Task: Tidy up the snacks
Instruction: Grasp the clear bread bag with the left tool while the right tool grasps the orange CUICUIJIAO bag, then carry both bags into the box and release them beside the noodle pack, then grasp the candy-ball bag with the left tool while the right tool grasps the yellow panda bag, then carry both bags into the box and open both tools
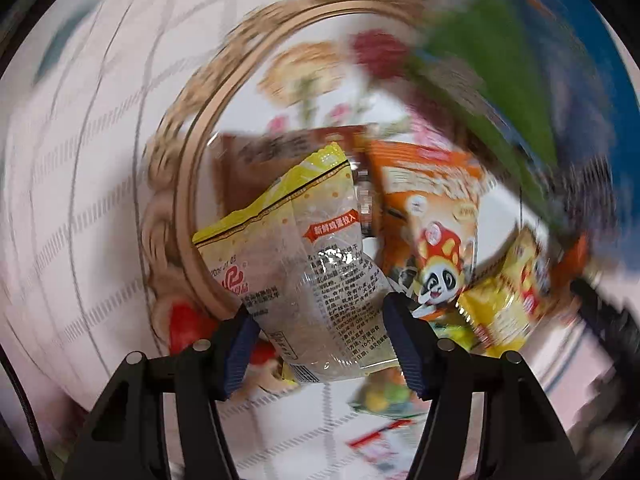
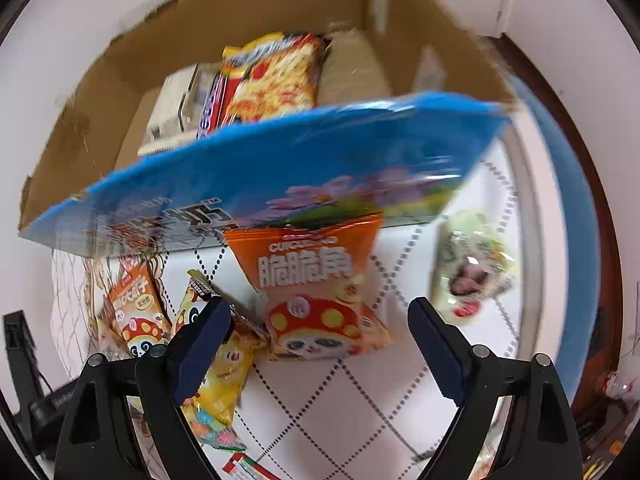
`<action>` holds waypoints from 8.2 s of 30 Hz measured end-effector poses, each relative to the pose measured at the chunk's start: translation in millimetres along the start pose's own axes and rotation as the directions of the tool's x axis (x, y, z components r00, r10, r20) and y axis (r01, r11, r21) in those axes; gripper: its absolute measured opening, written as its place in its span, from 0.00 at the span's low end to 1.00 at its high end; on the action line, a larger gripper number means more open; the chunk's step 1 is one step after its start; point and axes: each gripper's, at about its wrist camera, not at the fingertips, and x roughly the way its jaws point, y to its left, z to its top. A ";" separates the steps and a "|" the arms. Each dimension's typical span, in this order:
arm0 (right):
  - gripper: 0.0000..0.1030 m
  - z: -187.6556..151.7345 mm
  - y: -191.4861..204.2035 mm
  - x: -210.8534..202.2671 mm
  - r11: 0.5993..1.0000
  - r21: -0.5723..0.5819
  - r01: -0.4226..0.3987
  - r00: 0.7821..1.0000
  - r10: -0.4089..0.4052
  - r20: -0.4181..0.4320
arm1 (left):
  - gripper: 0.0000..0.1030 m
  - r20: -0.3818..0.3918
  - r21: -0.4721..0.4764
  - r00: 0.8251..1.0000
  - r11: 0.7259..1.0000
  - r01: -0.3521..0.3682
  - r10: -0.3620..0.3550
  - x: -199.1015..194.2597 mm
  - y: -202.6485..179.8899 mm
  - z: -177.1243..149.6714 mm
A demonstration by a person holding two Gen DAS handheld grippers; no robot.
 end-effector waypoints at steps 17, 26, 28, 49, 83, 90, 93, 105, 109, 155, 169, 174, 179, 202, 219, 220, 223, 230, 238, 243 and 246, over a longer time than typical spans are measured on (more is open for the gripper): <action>0.52 -66.7 -7.4 11.6 0.996 -0.087 -0.009 0.967 -0.014 -0.255 | 0.60 -0.162 -0.039 0.977 0.990 0.133 -0.138 38.5 16.6 -18.6; 0.53 -86.5 -5.3 20.2 0.998 -0.062 -0.003 0.954 -0.016 -0.298 | 0.54 -0.074 0.296 0.996 0.955 -0.026 0.050 16.9 -22.1 -52.6; 0.53 -90.8 -4.2 21.3 0.997 -0.078 -0.005 0.945 -0.021 -0.325 | 0.54 -0.082 0.330 0.994 0.943 -0.044 0.075 22.4 -22.3 -63.4; 0.66 -107.3 -35.9 11.4 0.995 0.102 0.011 0.962 0.017 -0.272 | 0.59 -0.106 0.087 0.994 0.996 0.032 -0.023 18.5 23.2 -65.0; 0.48 67.5 -13.6 -139.1 0.986 -0.072 -0.154 0.987 0.156 0.031 | 0.38 0.168 0.394 0.949 0.900 0.184 -0.268 -182.7 -140.2 35.0; 0.48 157.9 -12.3 -92.9 0.996 -0.079 -0.041 0.999 0.039 -0.034 | 0.38 0.194 0.439 0.970 0.898 0.045 -0.144 -159.8 -182.4 123.3; 0.48 181.4 -1.5 -65.1 0.995 -0.098 0.003 0.997 -0.010 -0.076 | 0.38 0.153 0.443 0.983 0.896 0.021 -0.099 -135.0 -188.6 156.6; 0.91 217.1 1.0 -19.8 0.994 -0.075 0.081 0.987 -0.090 -0.136 | 0.65 0.060 0.435 0.995 0.896 -0.094 0.075 -61.7 -192.8 230.7; 0.98 216.7 -0.3 -14.7 0.996 -0.060 0.067 0.988 -0.075 -0.138 | 0.92 0.071 0.414 0.995 0.906 -0.091 0.067 -59.6 -185.7 232.1; 0.98 36.6 29.0 -168.3 0.991 -0.135 0.011 0.966 0.025 0.259 | 0.92 0.389 0.366 0.917 0.928 -0.067 -0.088 -204.3 -142.7 35.0; 0.62 -51.2 -5.0 -83.4 0.993 -0.029 -0.114 0.993 0.115 0.033 | 0.92 0.039 0.376 0.997 0.923 -0.076 0.067 -59.9 -93.4 -50.7; 0.62 -60.2 -10.4 -60.0 0.982 0.057 -0.179 0.983 0.180 -0.020 | 0.82 -0.137 0.325 0.989 0.946 -0.002 0.049 9.4 -87.0 -63.0; 0.63 -53.2 1.5 -32.2 0.967 0.130 -0.221 0.971 0.231 -0.065 | 0.50 -0.140 0.270 0.990 0.963 0.013 0.026 23.9 -73.1 -64.7; 0.65 -75.0 63.9 26.4 0.921 -0.387 0.046 0.978 -0.120 -0.170 | 0.50 -0.157 0.107 0.988 0.994 0.032 -0.015 24.4 13.9 -74.0; 0.67 -94.1 74.1 33.6 0.955 -0.272 0.123 0.988 -0.143 -0.054 | 0.48 -0.149 0.147 0.988 0.989 -0.025 0.047 20.5 -21.0 -71.4; 0.63 -96.2 75.4 35.0 0.949 -0.284 0.134 0.987 -0.153 -0.047 | 0.47 -0.141 0.156 0.989 0.987 -0.031 0.054 18.8 -23.9 -71.9; 0.58 -99.3 71.4 29.5 0.951 -0.281 0.125 0.990 -0.140 -0.033 | 0.46 -0.114 0.178 0.992 0.983 -0.040 0.061 9.3 -35.2 -76.5; 0.50 -97.8 34.5 7.2 0.991 -0.121 -0.053 0.995 0.042 -0.087 | 0.46 -0.085 0.211 0.996 0.977 0.005 0.014 -20.7 -53.8 -76.1; 0.50 -88.5 -2.6 -39.4 0.975 0.022 -0.222 0.973 0.223 -0.059 | 0.46 -0.057 0.250 0.993 0.961 0.117 -0.106 -78.0 -87.7 -57.7; 0.50 -54.1 -7.3 -97.4 0.952 0.040 -0.305 0.951 0.302 0.060 | 0.46 0.003 0.311 0.978 0.930 0.195 -0.206 -134.8 -121.2 -21.1; 0.50 -15.5 -10.3 -134.9 0.947 0.022 -0.319 0.939 0.313 0.145 | 0.46 0.056 0.356 0.972 0.914 0.195 -0.229 -160.3 -140.0 15.3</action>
